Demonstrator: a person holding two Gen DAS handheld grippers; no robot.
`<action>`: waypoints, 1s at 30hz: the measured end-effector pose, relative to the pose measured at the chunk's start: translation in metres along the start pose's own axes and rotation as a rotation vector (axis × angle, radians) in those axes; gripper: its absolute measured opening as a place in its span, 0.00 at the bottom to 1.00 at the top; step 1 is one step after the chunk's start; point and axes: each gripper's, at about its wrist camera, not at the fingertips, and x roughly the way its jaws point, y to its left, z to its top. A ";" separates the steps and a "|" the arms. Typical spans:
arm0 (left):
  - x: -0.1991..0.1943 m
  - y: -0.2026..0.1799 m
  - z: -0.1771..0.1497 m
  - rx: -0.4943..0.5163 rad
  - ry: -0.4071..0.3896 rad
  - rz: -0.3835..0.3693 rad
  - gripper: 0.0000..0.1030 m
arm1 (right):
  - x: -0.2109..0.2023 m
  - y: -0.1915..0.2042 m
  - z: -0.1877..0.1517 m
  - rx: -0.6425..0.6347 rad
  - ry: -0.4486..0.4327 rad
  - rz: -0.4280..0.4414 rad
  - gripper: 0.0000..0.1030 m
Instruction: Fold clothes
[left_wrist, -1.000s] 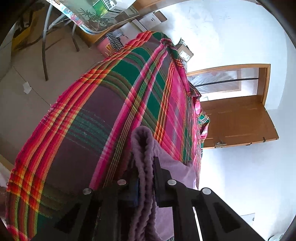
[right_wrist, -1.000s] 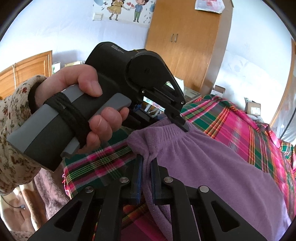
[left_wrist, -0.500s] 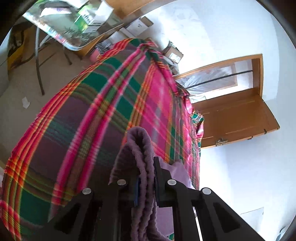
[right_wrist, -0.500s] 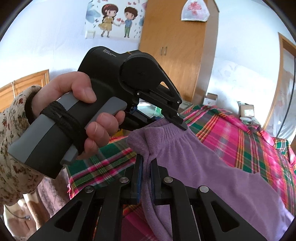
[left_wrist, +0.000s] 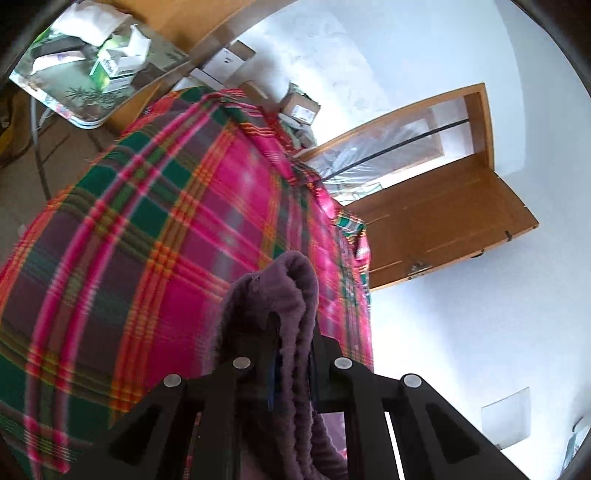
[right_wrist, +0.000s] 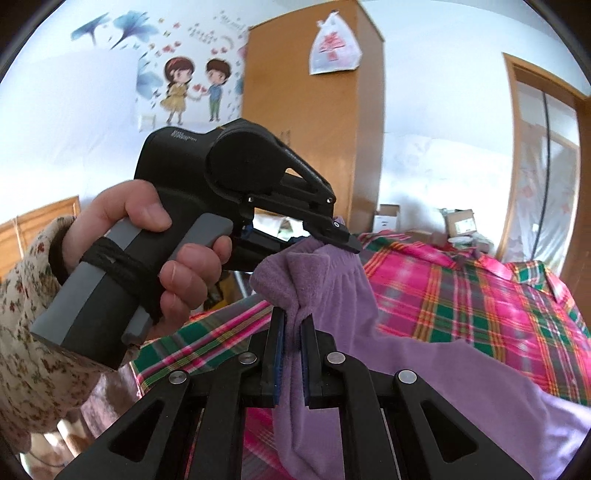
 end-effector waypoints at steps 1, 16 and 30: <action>0.003 -0.005 -0.001 0.008 0.003 -0.004 0.12 | -0.004 -0.003 0.000 0.008 -0.006 -0.006 0.08; 0.068 -0.061 -0.022 0.053 0.081 -0.078 0.12 | -0.037 -0.074 -0.012 0.121 -0.066 -0.120 0.07; 0.120 -0.107 -0.051 0.120 0.182 -0.090 0.12 | -0.073 -0.110 -0.030 0.201 -0.076 -0.211 0.07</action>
